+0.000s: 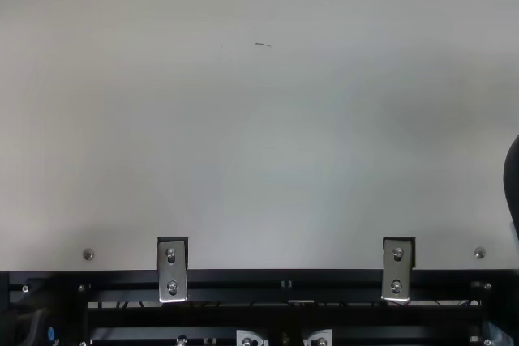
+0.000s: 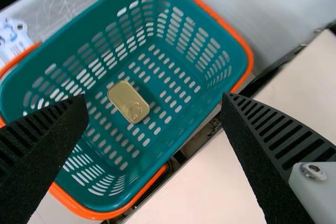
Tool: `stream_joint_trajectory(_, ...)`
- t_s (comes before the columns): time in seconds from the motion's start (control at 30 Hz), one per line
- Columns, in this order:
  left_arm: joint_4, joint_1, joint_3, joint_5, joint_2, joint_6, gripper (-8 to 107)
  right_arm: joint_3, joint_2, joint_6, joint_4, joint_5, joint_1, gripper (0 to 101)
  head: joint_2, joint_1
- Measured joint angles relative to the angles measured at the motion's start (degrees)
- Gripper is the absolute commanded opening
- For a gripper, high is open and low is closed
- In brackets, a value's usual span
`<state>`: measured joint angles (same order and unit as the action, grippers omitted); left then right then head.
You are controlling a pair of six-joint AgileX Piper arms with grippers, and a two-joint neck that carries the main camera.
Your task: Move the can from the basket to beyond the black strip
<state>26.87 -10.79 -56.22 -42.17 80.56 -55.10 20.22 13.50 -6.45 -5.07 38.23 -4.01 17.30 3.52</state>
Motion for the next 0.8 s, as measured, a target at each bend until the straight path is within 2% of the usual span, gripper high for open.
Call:
stream_joint_trajectory(0.33, -2.07, -5.62, -0.84, 5.90, 11.53, -5.63, 90, 0.00, 0.00, 0.00, 0.00, 0.00, 0.00, 101, -0.29, 0.00)
stream_joint_trajectory(0.53, -5.32, -9.40, -3.47, 9.50, 18.47, -5.04, 90, 0.00, 0.00, 0.00, 0.00, 0.00, 0.00, 101, -0.29, 0.00)
stream_joint_trajectory(0.8, -10.48, -13.32, -8.04, 11.24, 27.20, -2.86, 90, 0.00, 0.00, 0.00, 0.00, 0.00, 0.00, 101, -0.29, 0.00)
